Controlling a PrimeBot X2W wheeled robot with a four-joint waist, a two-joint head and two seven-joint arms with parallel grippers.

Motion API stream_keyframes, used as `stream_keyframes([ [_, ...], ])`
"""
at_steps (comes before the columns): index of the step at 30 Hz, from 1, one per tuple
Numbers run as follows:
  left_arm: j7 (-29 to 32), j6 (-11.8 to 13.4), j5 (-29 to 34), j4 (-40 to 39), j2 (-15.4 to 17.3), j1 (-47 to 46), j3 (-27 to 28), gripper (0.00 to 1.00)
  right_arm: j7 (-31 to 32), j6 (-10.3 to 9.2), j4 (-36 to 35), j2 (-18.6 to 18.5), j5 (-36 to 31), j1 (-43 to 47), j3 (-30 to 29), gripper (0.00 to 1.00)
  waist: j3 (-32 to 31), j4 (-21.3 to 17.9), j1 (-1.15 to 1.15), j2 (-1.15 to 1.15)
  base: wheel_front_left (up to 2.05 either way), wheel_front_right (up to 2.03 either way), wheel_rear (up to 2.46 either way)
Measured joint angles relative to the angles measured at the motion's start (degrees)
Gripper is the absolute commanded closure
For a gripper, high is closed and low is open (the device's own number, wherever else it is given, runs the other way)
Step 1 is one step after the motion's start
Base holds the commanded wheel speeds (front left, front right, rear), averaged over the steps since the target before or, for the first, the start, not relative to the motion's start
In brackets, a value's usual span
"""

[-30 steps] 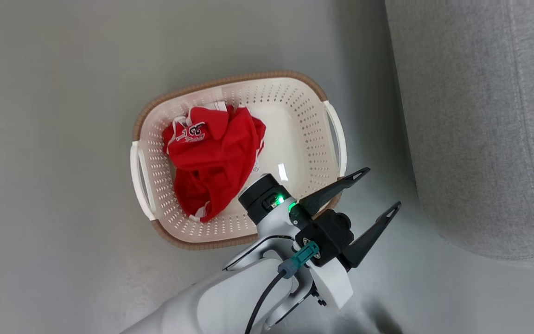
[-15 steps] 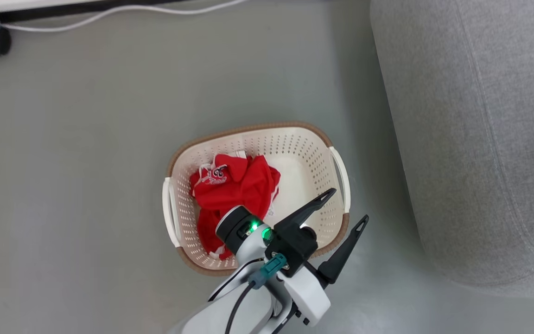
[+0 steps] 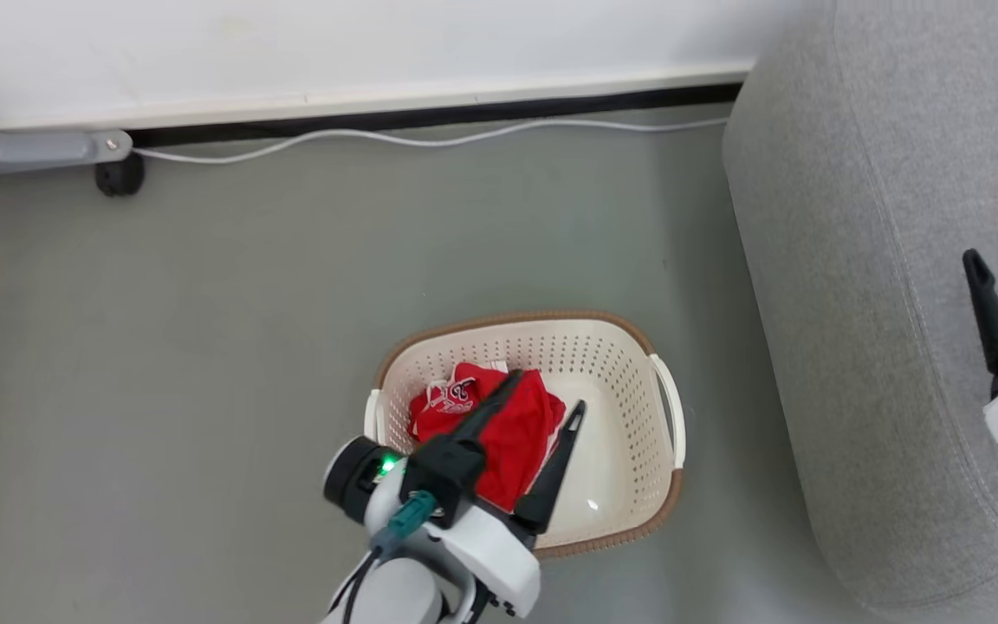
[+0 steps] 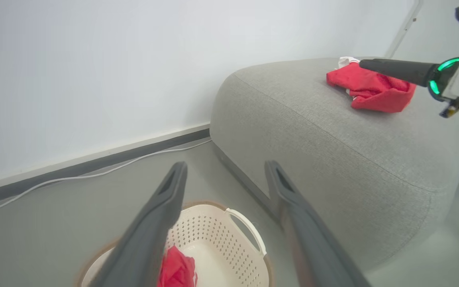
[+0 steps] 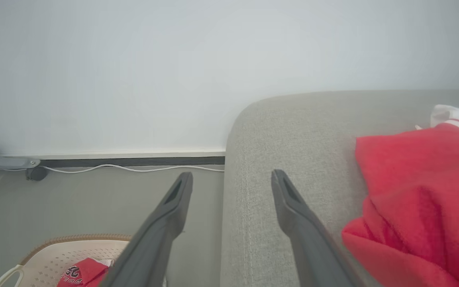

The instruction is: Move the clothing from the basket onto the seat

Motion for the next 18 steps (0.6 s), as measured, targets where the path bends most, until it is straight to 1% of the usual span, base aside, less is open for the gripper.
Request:
stream_keyframes([
  [9,0.00,1.85,4.64,-2.45,-0.12,6.92,14.41,0.00,0.00,0.00,-9.76,4.63,-9.10,5.63,-6.12,0.00,-5.20,2.12,0.00,0.00,0.00,0.00,0.00],
  [11,0.00,2.09,5.19,-2.80,-0.15,8.38,17.35,0.00,-0.01,0.00,-11.44,6.01,-10.22,6.88,-7.60,0.00,-6.24,2.45,0.00,0.00,0.00,0.00,0.00],
  [12,0.00,2.09,5.19,-2.80,-0.15,8.38,17.35,0.00,-0.01,0.00,-11.44,6.01,-10.22,6.88,-7.60,0.00,-6.24,2.45,0.00,0.00,0.00,0.00,0.00],
  [14,0.00,2.09,5.78,-3.02,-0.14,9.76,19.81,0.00,0.00,0.00,-12.83,7.01,-11.68,8.00,-8.54,0.00,-7.24,2.71,0.00,0.00,0.00,0.00,0.00],
  [18,0.00,2.07,7.05,-3.91,-0.15,12.06,23.94,0.00,-0.01,-0.01,-14.78,8.99,-12.59,10.16,-10.00,0.00,-9.00,3.06,0.00,0.00,0.00,0.00,0.00],
])
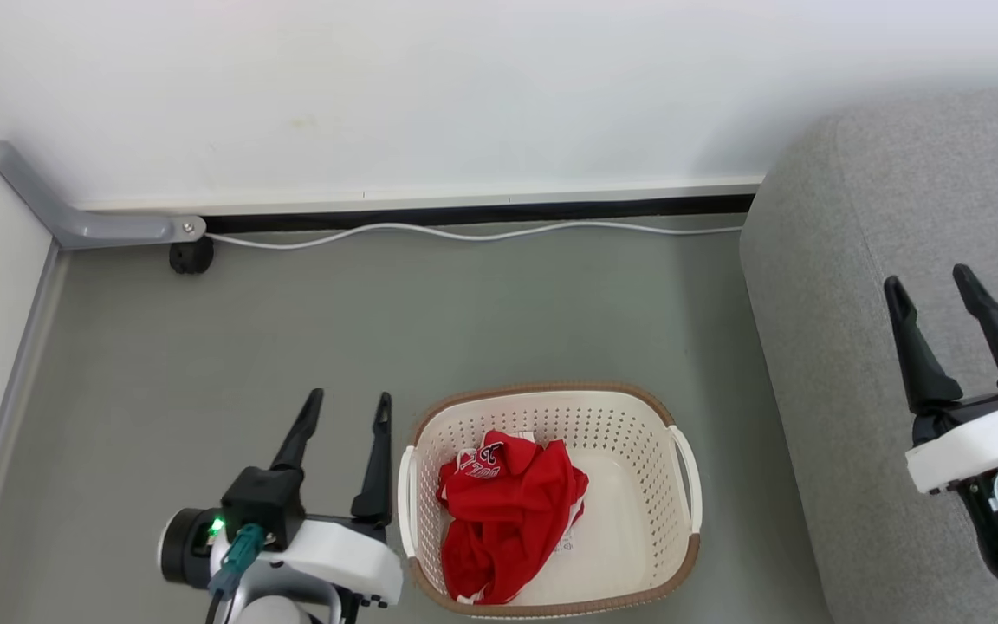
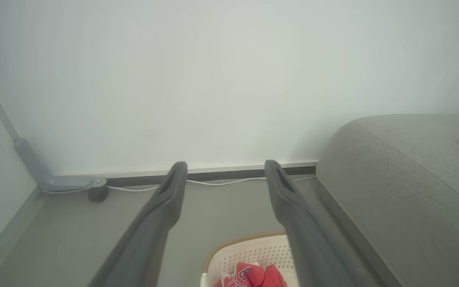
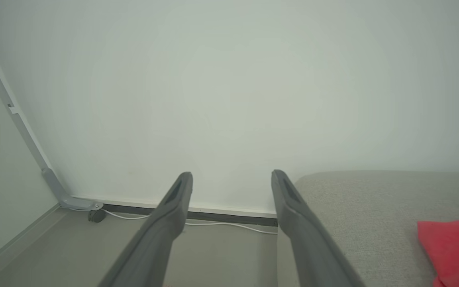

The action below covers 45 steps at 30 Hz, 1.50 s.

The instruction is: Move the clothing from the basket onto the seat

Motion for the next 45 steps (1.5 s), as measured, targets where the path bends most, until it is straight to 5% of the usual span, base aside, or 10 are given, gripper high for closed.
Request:
stream_keyframes([
  [21,0.01,-1.90,5.11,-0.90,-0.13,9.55,13.30,0.00,0.00,0.00,-3.08,7.00,-5.33,12.55,-2.94,0.00,-5.82,-0.71,0.00,0.00,0.00,0.00,0.00],
  [45,0.05,-3.60,5.03,-0.42,-0.02,13.85,11.62,0.00,0.00,0.00,-3.59,9.14,-6.83,16.19,-4.98,0.00,-5.82,-0.69,0.00,0.00,0.00,0.00,0.00],
])
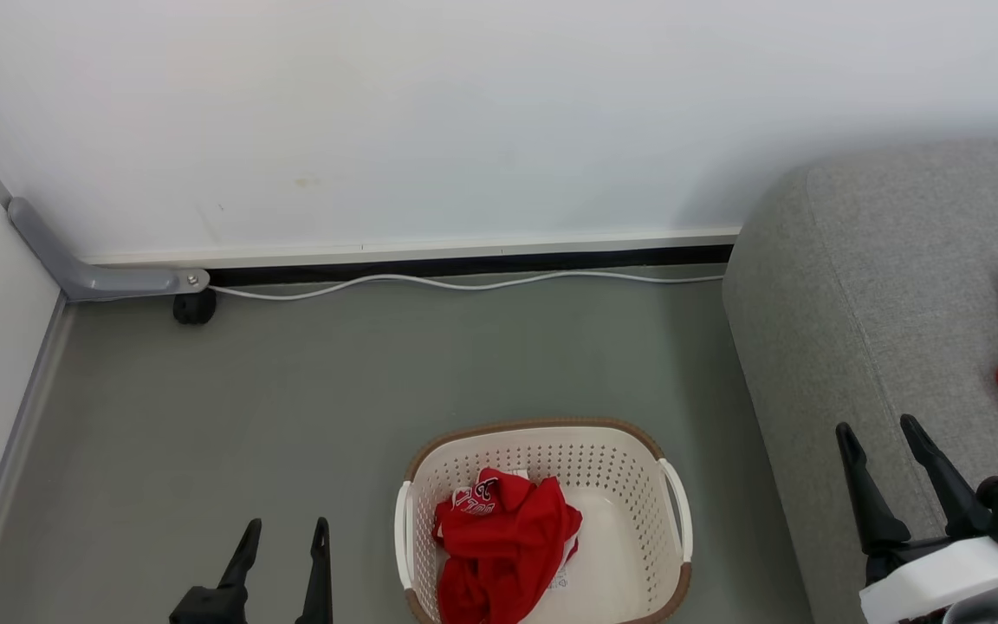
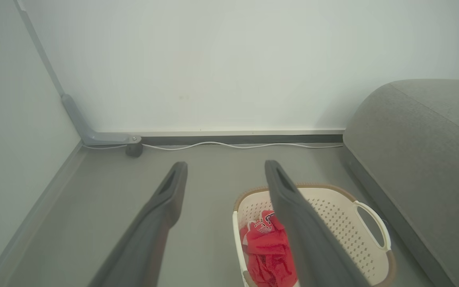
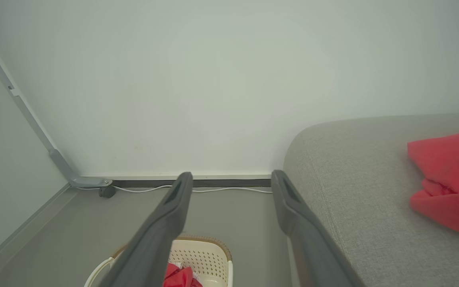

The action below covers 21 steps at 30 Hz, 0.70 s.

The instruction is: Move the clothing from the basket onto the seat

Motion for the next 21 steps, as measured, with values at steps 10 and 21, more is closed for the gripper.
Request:
stream_keyframes([
  [10,0.00,4.59,-4.49,3.71,0.01,-5.78,-9.38,0.00,0.00,0.00,-3.67,-3.63,1.44,-3.63,2.07,0.00,7.45,-0.66,0.00,0.00,0.00,0.00,0.00],
  [21,0.00,10.68,-10.96,7.89,-0.03,-17.46,-21.28,0.00,0.00,0.00,-8.06,-9.16,5.28,-9.88,5.10,0.00,19.47,-1.52,0.00,0.00,0.00,0.00,0.00],
])
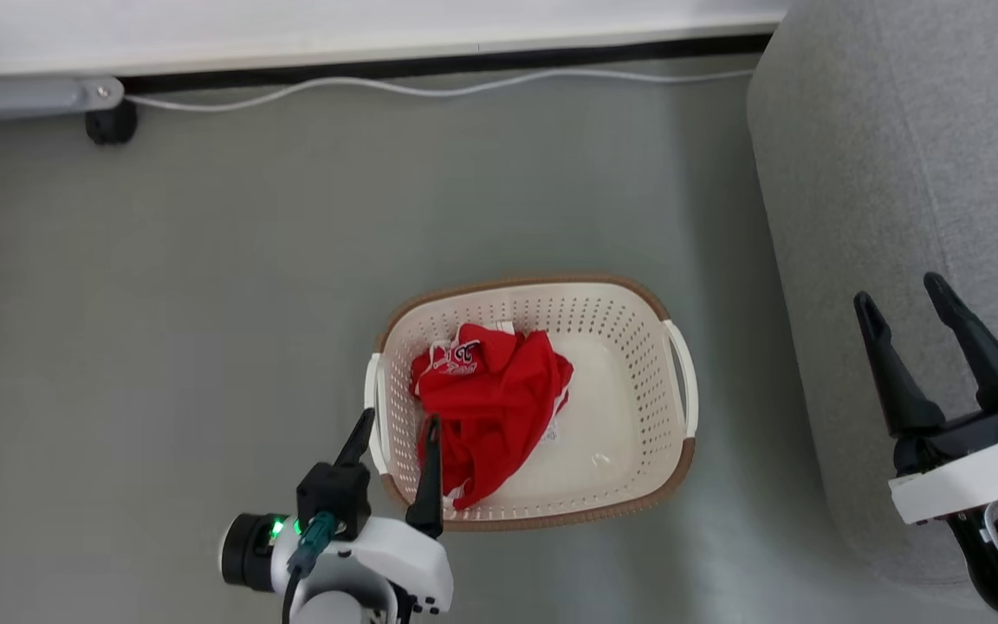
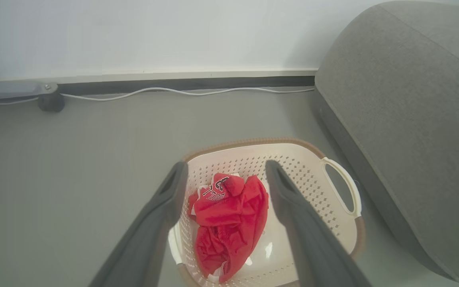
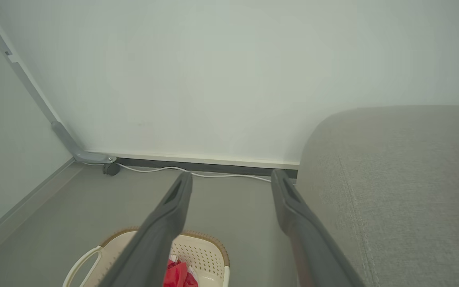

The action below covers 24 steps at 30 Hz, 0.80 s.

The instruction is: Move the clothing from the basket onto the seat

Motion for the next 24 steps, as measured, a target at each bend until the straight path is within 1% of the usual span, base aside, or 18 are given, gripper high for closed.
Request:
stream_keyframes([
  [8,0.00,2.31,-4.66,5.84,-0.07,-11.26,-10.21,0.00,0.00,0.00,-3.80,-3.20,2.29,-6.17,1.66,0.00,9.67,-0.85,0.00,0.00,0.00,0.00,0.00],
  [12,0.00,3.00,-7.97,9.17,0.00,-17.13,-14.90,0.00,0.00,0.00,-5.24,-3.74,2.61,-9.07,2.78,0.00,14.02,-1.78,0.00,0.00,0.00,0.00,0.00],
  [13,0.00,3.00,-7.97,9.17,0.00,-17.13,-14.90,0.00,0.00,0.00,-5.24,-3.74,2.61,-9.07,2.78,0.00,14.02,-1.78,0.00,0.00,0.00,0.00,0.00],
  [18,-0.01,3.04,-11.02,15.11,-0.12,-24.88,-22.27,0.00,0.00,0.00,-6.41,-4.68,3.16,-10.94,3.10,0.00,18.54,-3.19,0.00,0.00,0.00,0.00,0.00],
  [24,-0.01,5.31,-15.38,23.04,-0.11,-34.27,-28.76,0.00,0.00,0.00,-8.23,-5.19,3.19,-12.85,4.28,0.00,23.28,-4.94,0.00,0.00,0.00,0.00,0.00],
])
